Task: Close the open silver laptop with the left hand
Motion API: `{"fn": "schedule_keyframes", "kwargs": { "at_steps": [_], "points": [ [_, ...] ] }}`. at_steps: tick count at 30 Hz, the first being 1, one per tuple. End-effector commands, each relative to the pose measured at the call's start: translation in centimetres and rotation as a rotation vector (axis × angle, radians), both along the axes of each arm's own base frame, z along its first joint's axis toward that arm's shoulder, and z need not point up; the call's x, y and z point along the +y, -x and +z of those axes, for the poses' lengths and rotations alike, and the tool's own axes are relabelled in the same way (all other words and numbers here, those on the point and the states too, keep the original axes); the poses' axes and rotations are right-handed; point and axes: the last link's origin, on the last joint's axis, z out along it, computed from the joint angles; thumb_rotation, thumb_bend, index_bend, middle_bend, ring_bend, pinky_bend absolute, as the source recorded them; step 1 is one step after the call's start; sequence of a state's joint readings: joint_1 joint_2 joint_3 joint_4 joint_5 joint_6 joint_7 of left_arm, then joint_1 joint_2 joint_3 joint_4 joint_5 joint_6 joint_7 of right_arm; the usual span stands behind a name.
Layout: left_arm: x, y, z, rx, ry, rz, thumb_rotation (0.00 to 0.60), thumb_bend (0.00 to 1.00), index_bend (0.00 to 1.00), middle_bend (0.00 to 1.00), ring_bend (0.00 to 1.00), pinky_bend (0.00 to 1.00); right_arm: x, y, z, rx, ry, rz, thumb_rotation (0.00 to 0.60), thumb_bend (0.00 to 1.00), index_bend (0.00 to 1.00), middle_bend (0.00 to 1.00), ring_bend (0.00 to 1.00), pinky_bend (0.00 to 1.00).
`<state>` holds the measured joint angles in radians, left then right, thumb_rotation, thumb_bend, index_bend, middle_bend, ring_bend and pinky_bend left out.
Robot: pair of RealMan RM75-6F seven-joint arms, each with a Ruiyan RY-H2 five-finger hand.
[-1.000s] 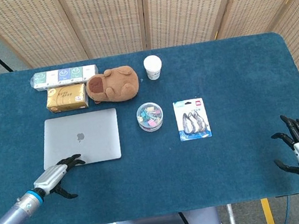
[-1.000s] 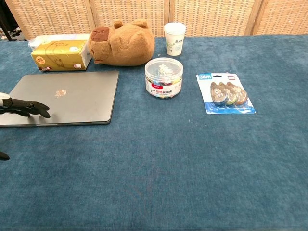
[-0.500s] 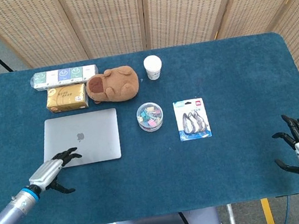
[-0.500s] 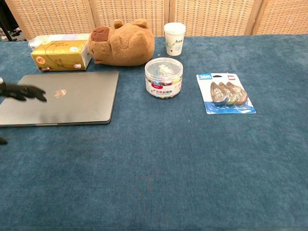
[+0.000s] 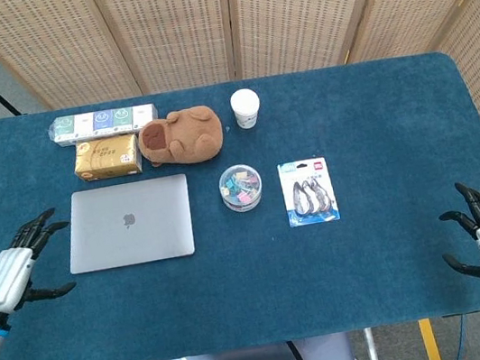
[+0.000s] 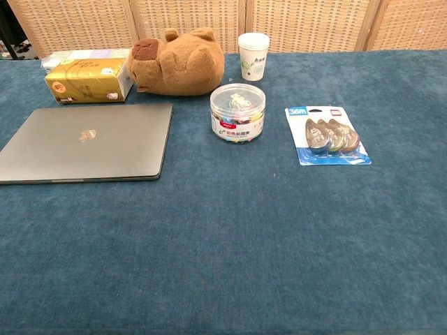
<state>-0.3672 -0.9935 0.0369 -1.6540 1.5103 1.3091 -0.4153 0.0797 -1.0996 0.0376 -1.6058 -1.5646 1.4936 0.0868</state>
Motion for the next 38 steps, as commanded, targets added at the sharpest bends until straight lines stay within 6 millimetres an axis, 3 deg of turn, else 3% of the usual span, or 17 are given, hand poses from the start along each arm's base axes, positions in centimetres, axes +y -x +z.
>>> {"fn": "schedule_keyframes", "kwargs": {
  "at_steps": [1,8,18,38],
  "points": [
    [-2.7,1.8,0.7,-0.038,-0.09,0.026,0.6,0.0,0.19,0.03,0.05,0.07,0.0,0.0,0.0,0.002,0.001,0.001,0.6,0.23,0.3,0.0,0.0,0.0],
    [-5.4,3.7,0.8,-0.1,-0.2,0.053,0.6,0.0,0.2,0.03,0.05,0.07,-0.1,0.0,-0.3,0.012,0.0,-0.009,0.6,0.23,0.3,0.0,0.0,0.0],
    [-7.1,4.9,0.6,-0.173,-0.29,0.068,0.6,0.0,0.2,0.03,0.05,0.07,-0.1,0.2,0.0,0.005,0.022,-0.016,0.6,0.23,0.3,0.0,0.0,0.0],
    [-8.3,5.2,0.2,-0.174,-0.27,0.055,0.6,0.0,0.21,0.03,0.06,0.07,-0.8,-0.3,-0.3,0.0,0.002,0.001,0.6,0.23,0.3,0.0,0.0,0.0]
  ]
}}
